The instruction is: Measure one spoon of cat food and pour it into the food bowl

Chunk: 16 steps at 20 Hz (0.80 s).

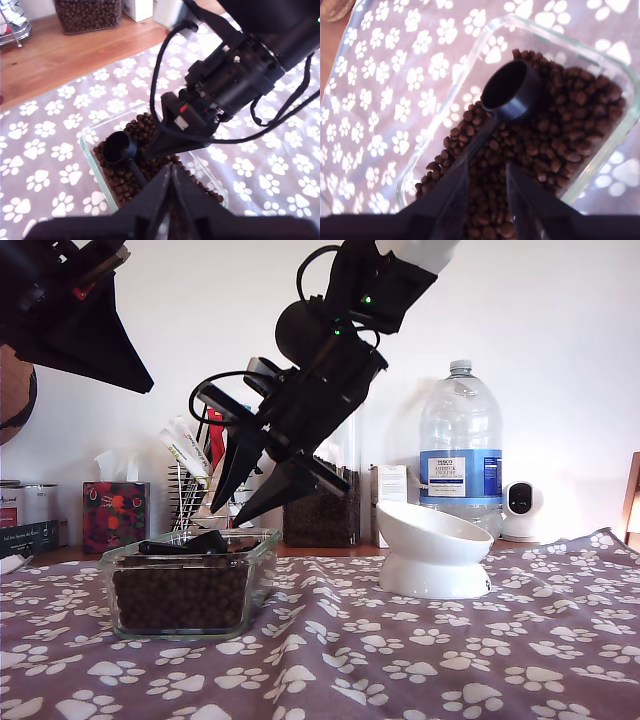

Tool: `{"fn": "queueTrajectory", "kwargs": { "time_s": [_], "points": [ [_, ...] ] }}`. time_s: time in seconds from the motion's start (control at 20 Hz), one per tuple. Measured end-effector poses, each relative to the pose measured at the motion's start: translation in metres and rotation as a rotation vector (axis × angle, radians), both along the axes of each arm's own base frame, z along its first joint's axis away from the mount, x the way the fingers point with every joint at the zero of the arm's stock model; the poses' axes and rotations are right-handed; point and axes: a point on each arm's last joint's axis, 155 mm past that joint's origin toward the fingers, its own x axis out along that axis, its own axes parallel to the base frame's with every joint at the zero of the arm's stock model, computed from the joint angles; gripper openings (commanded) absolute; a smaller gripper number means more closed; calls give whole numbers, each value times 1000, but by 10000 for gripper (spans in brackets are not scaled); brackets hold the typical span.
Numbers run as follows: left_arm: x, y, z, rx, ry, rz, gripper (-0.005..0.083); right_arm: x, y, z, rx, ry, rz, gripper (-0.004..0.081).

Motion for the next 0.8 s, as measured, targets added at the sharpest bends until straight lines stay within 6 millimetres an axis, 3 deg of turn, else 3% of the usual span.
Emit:
{"fn": "queueTrajectory", "kwargs": {
  "time_s": [0.1,0.35,0.8],
  "points": [
    [0,-1,0,-2,1,-3,-20,2,-8,7,-27,-30,45,-12],
    [1,-1,3,-8,-10,-3,-20,19,-52,11,-201,-161,59,-10],
    [19,24,10,-31,-33,87,-20,33,-71,140,-153,-508,-6,-11]
  ]
}}
